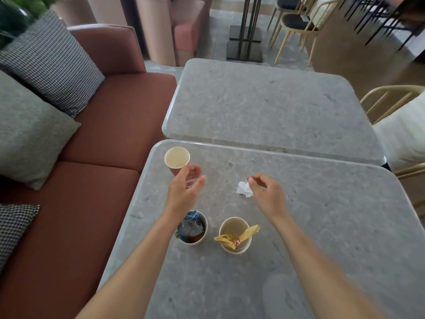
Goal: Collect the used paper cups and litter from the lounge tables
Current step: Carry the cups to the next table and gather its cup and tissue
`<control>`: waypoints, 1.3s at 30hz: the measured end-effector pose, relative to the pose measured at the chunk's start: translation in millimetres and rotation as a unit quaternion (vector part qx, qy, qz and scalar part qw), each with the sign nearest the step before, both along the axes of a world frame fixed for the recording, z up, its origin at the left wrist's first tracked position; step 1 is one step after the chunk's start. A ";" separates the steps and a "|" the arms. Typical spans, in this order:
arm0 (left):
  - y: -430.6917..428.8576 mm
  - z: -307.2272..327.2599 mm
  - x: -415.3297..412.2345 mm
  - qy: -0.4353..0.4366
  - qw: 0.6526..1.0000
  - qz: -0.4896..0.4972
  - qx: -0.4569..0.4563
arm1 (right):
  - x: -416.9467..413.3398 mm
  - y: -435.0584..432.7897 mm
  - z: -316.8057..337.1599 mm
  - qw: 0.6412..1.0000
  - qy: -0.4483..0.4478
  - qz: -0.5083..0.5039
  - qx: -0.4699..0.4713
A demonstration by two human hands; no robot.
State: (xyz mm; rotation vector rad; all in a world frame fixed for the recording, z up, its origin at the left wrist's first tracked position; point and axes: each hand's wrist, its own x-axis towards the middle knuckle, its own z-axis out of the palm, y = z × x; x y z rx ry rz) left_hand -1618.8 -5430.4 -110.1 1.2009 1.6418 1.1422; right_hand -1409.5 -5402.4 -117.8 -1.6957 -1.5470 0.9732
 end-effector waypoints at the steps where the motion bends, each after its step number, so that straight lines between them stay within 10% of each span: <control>1: 3.5 -1.8 0.2 0.002 1.000 -0.003 -0.005 | 0.8 8.3 -4.9 1.000 -0.015 0.009 -0.008; 17: 35.2 -30.3 -8.7 0.027 0.998 -0.035 -0.054 | -7.6 55.8 -83.1 0.955 -0.260 0.114 -0.090; 39: 30.6 -25.7 -31.6 0.092 0.984 0.155 -0.005 | -31.6 26.1 -23.1 0.993 -0.088 0.075 0.012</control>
